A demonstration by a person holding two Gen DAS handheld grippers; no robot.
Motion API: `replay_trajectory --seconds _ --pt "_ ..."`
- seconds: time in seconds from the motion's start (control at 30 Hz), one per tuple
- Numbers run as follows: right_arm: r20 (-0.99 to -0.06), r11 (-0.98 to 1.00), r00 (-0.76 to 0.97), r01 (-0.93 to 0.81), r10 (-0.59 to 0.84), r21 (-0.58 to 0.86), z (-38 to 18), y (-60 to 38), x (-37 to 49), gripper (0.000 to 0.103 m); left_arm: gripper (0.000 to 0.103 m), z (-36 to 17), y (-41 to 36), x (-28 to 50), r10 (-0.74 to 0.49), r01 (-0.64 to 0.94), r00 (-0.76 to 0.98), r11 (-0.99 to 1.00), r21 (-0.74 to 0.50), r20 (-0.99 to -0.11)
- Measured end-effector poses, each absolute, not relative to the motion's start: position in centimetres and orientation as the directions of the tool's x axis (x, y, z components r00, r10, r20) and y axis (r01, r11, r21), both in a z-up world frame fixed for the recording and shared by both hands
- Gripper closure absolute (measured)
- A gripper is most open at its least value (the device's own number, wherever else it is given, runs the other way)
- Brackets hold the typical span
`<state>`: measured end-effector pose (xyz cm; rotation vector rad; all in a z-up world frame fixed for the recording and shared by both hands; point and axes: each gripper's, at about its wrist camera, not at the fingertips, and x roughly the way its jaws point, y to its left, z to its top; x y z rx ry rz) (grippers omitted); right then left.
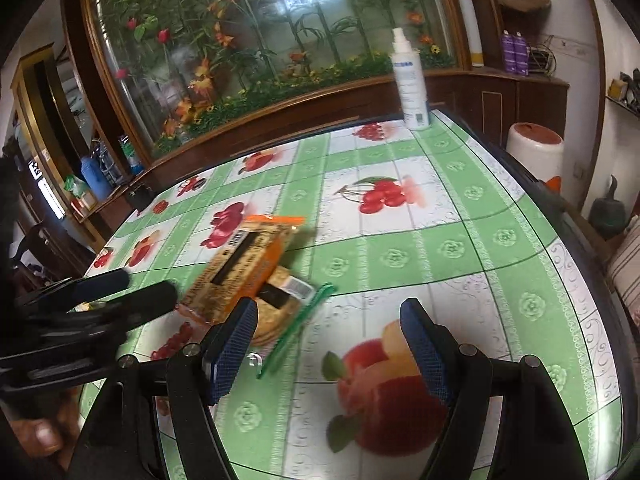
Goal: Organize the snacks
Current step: 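Grasp the tan barcode biscuit pack with the left gripper while the right grasps the round cracker pack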
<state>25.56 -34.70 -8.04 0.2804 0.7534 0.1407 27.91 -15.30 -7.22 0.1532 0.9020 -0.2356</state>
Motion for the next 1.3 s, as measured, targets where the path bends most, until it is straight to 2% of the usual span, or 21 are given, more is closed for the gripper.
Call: replay_trajectory --seconds 0.3,0.33,0.37,0.4,0.57,0.73,0.8,0.9,1.0,1.13,1.27,1.3 --pt "-0.651 0.932 0.721 0.02 0.238 0.363 -8.7 -36.7 25.8 0.026 0.021 -9.7 -17.2 30.8 -0.145 0.285 0.564 0.958 0.027 -0.813" --pt "-0.653 0.933 0.719 0.018 0.237 0.358 -8.7 -36.6 25.8 0.026 0.028 -9.8 -17.0 30.8 -0.143 0.277 0.572 0.961 0.025 -0.808" --pt "-0.654 0.935 0.718 0.015 0.237 0.355 -8.7 -36.5 25.9 0.026 0.048 -9.9 -16.6 30.8 -0.156 0.274 0.574 0.962 0.008 -0.804" --pt "-0.655 0.936 0.718 0.01 0.238 0.351 -8.7 -36.4 25.8 0.026 0.05 -9.9 -16.0 30.7 -0.17 0.268 0.572 0.963 -0.013 -0.803" --pt "-0.656 0.941 0.711 -0.021 0.251 0.337 -8.8 -35.4 26.2 0.026 0.051 -9.7 -13.0 29.5 -0.168 0.223 0.593 0.974 -0.039 -0.787" --pt "-0.68 0.927 0.637 -0.177 0.364 0.33 -9.6 -32.0 27.9 0.023 0.051 -8.9 -8.5 26.5 -0.164 0.171 0.622 0.983 -0.071 -0.766" --pt "-0.682 0.924 0.625 -0.275 0.381 0.266 -9.1 -29.7 28.7 0.023 0.051 -8.6 -6.9 24.9 -0.159 0.155 0.629 0.985 -0.078 -0.761" --pt "-0.686 0.922 0.639 -0.366 0.348 0.127 -8.4 -27.1 29.4 0.01 0.051 -8.2 -4.9 22.5 -0.164 0.137 0.633 0.986 -0.099 -0.756" --pt "-0.738 0.881 0.581 -0.472 0.342 0.037 -9.1 -24.3 30.6 0.009 0.051 -8.2 -3.4 20.5 -0.172 0.131 0.629 0.985 -0.115 -0.758" --pt "-0.801 0.858 0.554 -0.503 0.227 -0.104 -10.6 -22.5 31.4 0.004 0.051 -8.3 -2.1 18.2 -0.19 0.119 0.624 0.982 -0.148 -0.758" --pt "-0.814 0.869 0.526 -0.492 0.246 -0.056 -10.9 -23.3 31.3 0.007 0.051 -8.2 -1.5 16.6 -0.204 0.115 0.623 0.979 -0.17 -0.755" --pt "-0.811 0.876 0.531 -0.48 0.247 -0.047 -10.8 -23.7 31.2 0.013 0.051 -8.1 -1.5 16.4 -0.205 0.115 0.624 0.979 -0.171 -0.754"
